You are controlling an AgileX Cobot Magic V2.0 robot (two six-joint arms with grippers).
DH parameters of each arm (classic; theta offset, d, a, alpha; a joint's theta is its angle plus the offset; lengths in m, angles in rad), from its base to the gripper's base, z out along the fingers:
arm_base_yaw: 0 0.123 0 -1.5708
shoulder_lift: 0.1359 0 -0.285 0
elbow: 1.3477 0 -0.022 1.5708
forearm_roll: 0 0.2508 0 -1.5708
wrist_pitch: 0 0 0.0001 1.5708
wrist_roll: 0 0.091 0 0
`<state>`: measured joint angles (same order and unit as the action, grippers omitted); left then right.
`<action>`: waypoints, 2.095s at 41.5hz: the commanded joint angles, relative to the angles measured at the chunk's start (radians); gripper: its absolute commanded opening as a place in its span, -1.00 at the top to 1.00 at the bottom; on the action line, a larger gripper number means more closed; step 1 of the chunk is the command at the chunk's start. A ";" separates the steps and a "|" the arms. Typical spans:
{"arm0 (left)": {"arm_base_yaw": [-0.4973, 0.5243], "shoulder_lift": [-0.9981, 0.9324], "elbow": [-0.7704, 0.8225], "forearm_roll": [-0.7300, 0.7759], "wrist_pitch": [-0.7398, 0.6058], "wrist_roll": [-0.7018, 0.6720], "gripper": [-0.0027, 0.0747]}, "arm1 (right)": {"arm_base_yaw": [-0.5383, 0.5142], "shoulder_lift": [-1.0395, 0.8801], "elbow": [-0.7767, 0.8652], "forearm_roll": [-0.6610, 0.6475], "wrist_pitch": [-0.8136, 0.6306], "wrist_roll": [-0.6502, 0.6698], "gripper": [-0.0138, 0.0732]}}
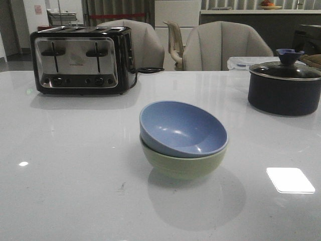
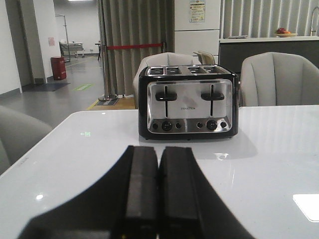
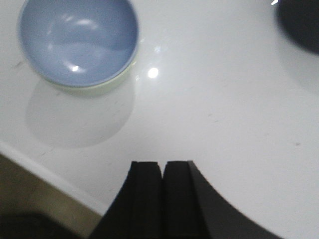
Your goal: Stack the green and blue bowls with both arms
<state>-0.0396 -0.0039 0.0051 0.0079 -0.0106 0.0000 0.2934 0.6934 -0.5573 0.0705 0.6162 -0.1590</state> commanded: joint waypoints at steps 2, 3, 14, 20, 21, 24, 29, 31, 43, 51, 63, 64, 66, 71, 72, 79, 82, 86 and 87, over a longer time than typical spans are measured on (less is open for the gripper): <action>-0.007 -0.021 0.021 -0.008 -0.087 0.000 0.67 | -0.097 -0.164 0.082 -0.021 -0.210 -0.007 0.60; -0.007 -0.021 0.021 -0.008 -0.087 0.000 0.67 | -0.120 -0.197 0.117 -0.021 -0.238 -0.007 0.60; -0.007 -0.021 0.021 -0.008 -0.087 0.000 0.67 | -0.260 -0.585 0.438 -0.019 -0.500 -0.007 0.60; -0.007 -0.021 0.021 -0.008 -0.087 0.000 0.67 | -0.265 -0.677 0.537 -0.018 -0.550 -0.007 0.60; -0.007 -0.021 0.021 -0.008 -0.087 0.000 0.67 | -0.265 -0.688 0.548 -0.018 -0.563 -0.007 0.60; -0.007 -0.021 0.021 -0.008 -0.087 0.000 0.67 | -0.265 -0.712 0.586 -0.018 -0.606 -0.007 0.60; -0.007 -0.021 0.021 -0.008 -0.087 0.000 0.67 | -0.265 -0.725 0.584 -0.018 -0.590 -0.007 0.60; -0.007 -0.021 0.021 -0.008 -0.087 0.000 0.67 | -0.265 -0.725 0.584 -0.018 -0.592 -0.007 0.60; -0.007 -0.021 0.021 -0.008 -0.087 0.000 0.67 | -0.265 -0.724 0.584 -0.016 -0.599 -0.003 0.60; -0.007 -0.021 0.021 -0.008 -0.087 0.000 0.67 | -0.265 -0.724 0.584 -0.101 -0.677 0.190 0.60; -0.007 -0.021 0.021 -0.008 -0.087 0.000 0.67 | -0.270 -0.724 0.584 -0.105 -0.666 0.216 0.60; -0.007 -0.021 0.021 -0.008 -0.087 0.000 0.67 | -0.272 -0.724 0.584 -0.105 -0.666 0.216 0.60; -0.007 -0.021 0.021 -0.008 -0.087 0.000 0.67 | -0.285 -0.724 0.584 -0.105 -0.664 0.216 0.60; -0.007 -0.021 0.021 -0.008 -0.087 0.000 0.67 | -0.297 -0.724 0.584 -0.105 -0.667 0.216 0.60; -0.007 -0.021 0.021 -0.008 -0.087 0.000 0.67 | -0.296 -0.724 0.584 -0.105 -0.666 0.216 0.60; -0.007 -0.021 0.021 -0.008 -0.087 0.000 0.67 | -0.296 -0.724 0.584 -0.105 -0.666 0.215 0.60; -0.007 -0.021 0.021 -0.008 -0.087 0.000 0.67 | -0.296 -0.724 0.584 -0.105 -0.666 0.215 0.60; -0.007 -0.021 0.021 -0.008 -0.087 0.000 0.67 | -0.296 -0.724 0.584 -0.105 -0.666 0.215 0.60; -0.007 -0.021 0.021 -0.008 -0.087 0.000 0.67 | -0.296 -0.724 0.584 -0.105 -0.666 0.215 0.60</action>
<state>-0.0396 -0.0039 0.0051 0.0079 -0.0106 0.0000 0.0019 -0.0102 0.0274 -0.0235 0.0418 0.0541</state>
